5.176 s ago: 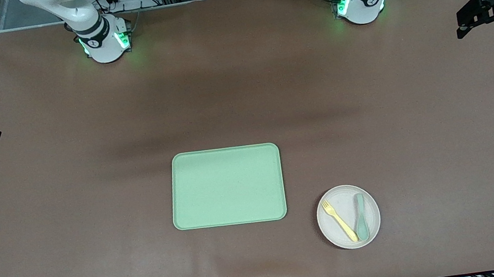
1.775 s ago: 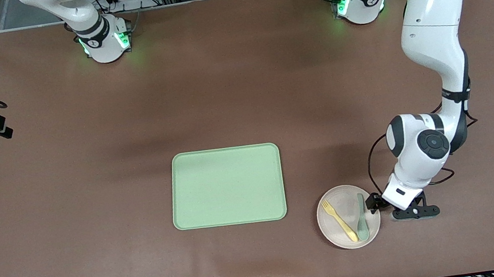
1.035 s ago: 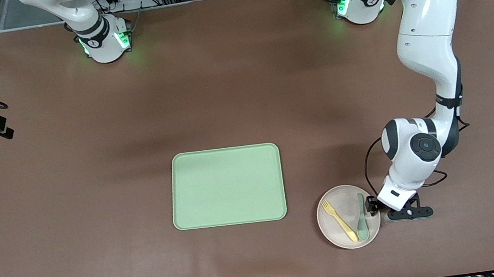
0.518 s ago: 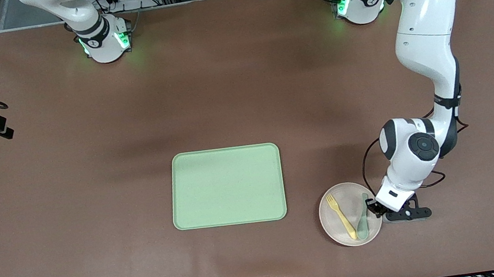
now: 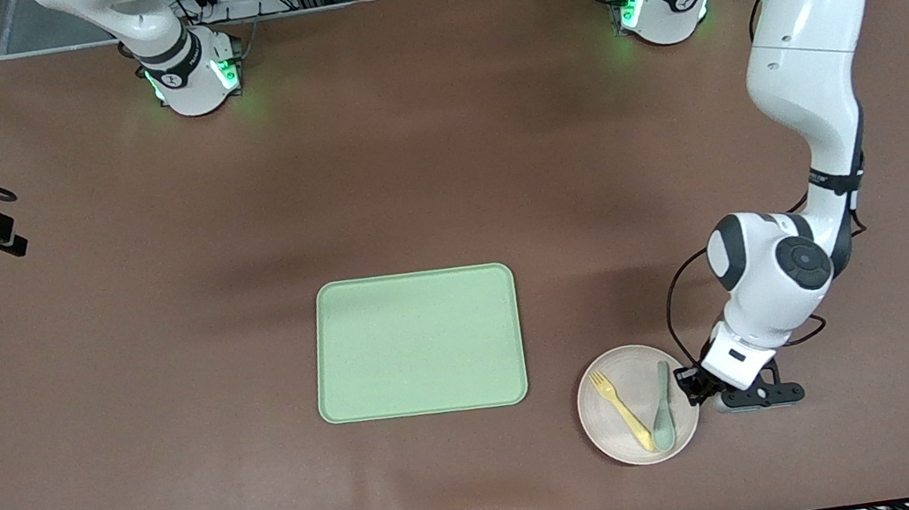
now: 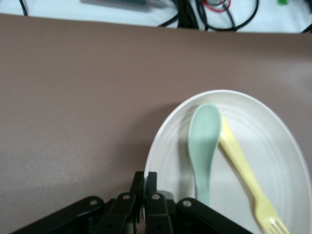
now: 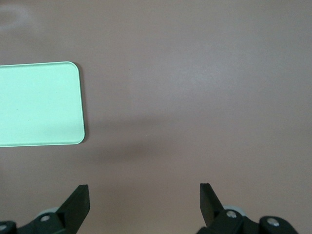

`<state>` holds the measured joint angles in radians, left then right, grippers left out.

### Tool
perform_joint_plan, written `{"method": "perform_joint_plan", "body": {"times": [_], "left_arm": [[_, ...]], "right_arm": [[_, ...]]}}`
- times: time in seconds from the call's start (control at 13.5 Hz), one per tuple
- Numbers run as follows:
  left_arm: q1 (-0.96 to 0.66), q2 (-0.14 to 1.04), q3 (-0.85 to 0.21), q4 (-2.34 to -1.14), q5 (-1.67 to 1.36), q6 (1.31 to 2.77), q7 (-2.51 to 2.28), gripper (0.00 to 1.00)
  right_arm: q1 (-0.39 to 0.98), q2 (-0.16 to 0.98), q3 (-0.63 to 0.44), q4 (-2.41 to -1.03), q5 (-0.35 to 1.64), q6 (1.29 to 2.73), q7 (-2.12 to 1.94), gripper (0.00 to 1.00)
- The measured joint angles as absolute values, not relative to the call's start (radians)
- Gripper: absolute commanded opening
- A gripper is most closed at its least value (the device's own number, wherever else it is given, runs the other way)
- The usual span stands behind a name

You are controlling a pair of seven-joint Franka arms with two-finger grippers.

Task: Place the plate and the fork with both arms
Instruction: 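Carry the white plate with the left gripper onto the green tray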

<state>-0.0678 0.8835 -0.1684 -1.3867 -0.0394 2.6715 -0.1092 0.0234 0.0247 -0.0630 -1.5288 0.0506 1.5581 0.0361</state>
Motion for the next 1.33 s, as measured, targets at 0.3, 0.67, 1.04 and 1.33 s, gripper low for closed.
{"method": "perform_joint_plan", "body": {"times": [0.3, 0.67, 1.04, 1.33], "left_arm": [[0.007, 0.808, -0.249, -1.454, -0.039, 2.655, -0.095, 0.00], [0.004, 0.767, -0.336, -1.469, -0.039, 2.583, -0.145, 0.00], [-0.067, 0.758, -0.413, -1.478, -0.039, 2.566, -0.257, 0.00], [-0.184, 0.775, -0.409, -1.463, -0.039, 2.580, -0.330, 0.00]], "right_arm": [[0.023, 0.027, -0.064, -1.531, 0.051, 1.556, 0.036, 1.00], [0.022, 0.032, -0.065, -1.531, 0.051, 1.556, 0.036, 1.00], [0.022, 0.069, -0.065, -1.532, 0.062, 1.572, 0.033, 1.00], [0.023, 0.105, -0.064, -1.532, 0.079, 1.619, 0.033, 1.00]]}}
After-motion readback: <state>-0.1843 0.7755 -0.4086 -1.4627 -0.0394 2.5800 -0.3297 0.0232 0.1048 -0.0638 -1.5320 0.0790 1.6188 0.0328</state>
